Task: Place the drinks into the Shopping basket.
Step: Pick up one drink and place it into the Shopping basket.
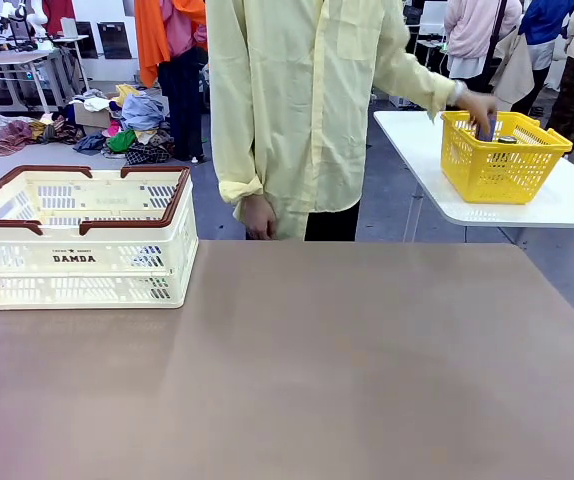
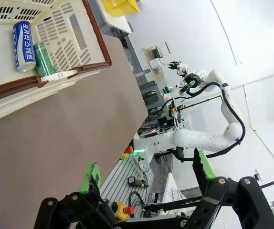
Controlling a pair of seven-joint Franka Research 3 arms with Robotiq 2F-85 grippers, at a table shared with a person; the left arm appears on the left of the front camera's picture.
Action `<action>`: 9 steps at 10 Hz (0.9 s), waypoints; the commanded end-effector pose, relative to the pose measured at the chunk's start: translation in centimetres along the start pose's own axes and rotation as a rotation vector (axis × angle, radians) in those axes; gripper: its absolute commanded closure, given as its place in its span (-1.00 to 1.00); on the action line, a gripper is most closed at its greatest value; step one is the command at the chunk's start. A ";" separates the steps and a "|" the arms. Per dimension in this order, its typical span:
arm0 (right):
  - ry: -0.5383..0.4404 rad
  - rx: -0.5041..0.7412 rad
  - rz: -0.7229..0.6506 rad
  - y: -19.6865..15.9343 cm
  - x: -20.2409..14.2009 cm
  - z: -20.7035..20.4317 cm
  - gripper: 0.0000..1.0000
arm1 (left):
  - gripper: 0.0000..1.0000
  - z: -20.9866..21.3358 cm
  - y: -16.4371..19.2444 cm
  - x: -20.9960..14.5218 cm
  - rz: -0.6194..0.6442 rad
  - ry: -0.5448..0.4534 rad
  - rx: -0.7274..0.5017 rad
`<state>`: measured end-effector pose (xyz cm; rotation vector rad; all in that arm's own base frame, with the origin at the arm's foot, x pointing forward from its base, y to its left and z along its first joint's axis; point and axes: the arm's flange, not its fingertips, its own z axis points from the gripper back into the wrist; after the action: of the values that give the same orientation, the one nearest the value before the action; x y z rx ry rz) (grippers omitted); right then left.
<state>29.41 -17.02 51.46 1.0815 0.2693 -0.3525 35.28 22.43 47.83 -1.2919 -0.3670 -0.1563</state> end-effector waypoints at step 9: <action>0.007 -0.017 0.020 -0.3 -0.2 0.2 -1.00 | -1.00 -0.1 -0.2 -0.2 0.006 -0.008 0.006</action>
<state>29.41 -17.02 51.46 1.0814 0.2693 -0.3525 35.26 22.46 47.83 -1.2911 -0.3677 -0.1553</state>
